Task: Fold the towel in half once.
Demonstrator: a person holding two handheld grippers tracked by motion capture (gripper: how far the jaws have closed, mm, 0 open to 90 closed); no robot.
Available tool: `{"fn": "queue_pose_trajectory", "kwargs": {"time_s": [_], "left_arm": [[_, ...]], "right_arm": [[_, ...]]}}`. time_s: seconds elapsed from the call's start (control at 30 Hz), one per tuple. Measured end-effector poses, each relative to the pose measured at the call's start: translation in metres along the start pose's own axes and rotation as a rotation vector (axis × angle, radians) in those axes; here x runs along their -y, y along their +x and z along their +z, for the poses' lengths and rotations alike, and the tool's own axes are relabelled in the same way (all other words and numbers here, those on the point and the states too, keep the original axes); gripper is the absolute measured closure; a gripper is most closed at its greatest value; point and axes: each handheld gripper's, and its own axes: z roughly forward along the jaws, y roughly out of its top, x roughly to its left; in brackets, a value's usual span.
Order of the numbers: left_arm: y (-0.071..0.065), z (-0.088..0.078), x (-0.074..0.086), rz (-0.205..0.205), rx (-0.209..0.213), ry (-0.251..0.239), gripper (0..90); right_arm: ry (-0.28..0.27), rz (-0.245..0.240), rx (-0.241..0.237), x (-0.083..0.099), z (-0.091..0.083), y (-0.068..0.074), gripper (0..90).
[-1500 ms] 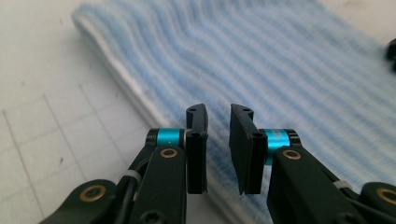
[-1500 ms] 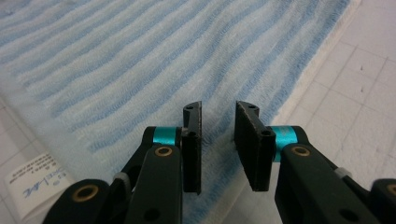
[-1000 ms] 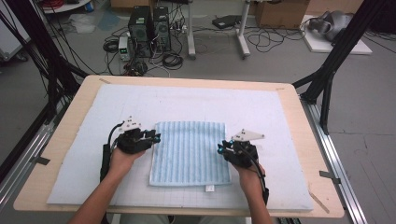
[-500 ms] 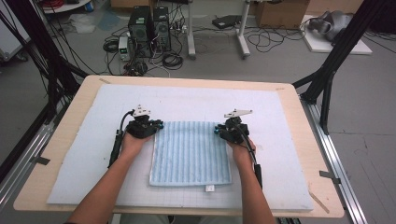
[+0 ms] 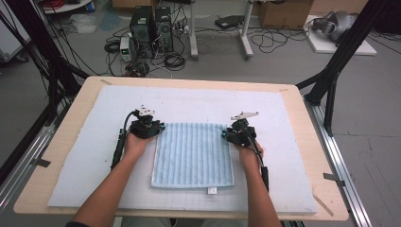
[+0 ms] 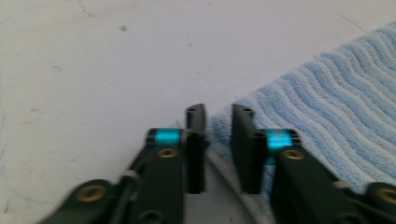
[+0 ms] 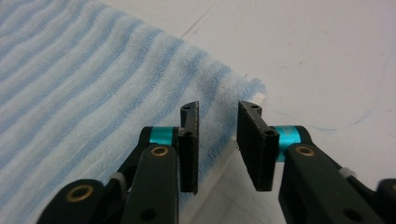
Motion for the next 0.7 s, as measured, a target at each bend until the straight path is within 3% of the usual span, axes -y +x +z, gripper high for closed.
{"fn": "queue_pose_trajectory", "kwargs": {"time_s": [0.1, 0.2, 0.27, 0.37, 0.43, 0.57, 0.7], "left_arm": [[0.002, -0.016, -0.004, -0.011, 0.075, -0.089, 60.9], [0.000, -0.033, -0.008, -0.034, 0.125, -0.183, 43.7], [-0.004, -0.043, -0.009, -0.036, 0.123, -0.226, 34.5], [-0.011, -0.054, -0.008, -0.030, 0.135, -0.263, 24.4], [-0.014, -0.060, -0.006, -0.006, 0.158, -0.280, 17.7], [-0.015, -0.072, 0.000, -0.009, 0.176, -0.302, 17.3], [-0.013, -0.084, 0.006, -0.002, 0.189, -0.344, 17.2]], "right_arm": [[-0.074, 0.002, 0.000, 0.000, -0.019, -0.003, 54.2], [-0.163, 0.045, -0.017, 0.005, -0.041, -0.009, 39.6], [-0.185, 0.072, -0.046, 0.011, -0.050, -0.011, 33.8], [-0.189, 0.055, -0.043, 0.020, -0.062, -0.008, 24.2], [-0.207, 0.041, -0.015, 0.023, -0.069, -0.005, 13.8], [-0.261, -0.005, -0.008, 0.026, -0.084, 0.001, 11.5], [-0.263, -0.066, -0.004, 0.031, -0.093, 0.004, 11.4]]}}
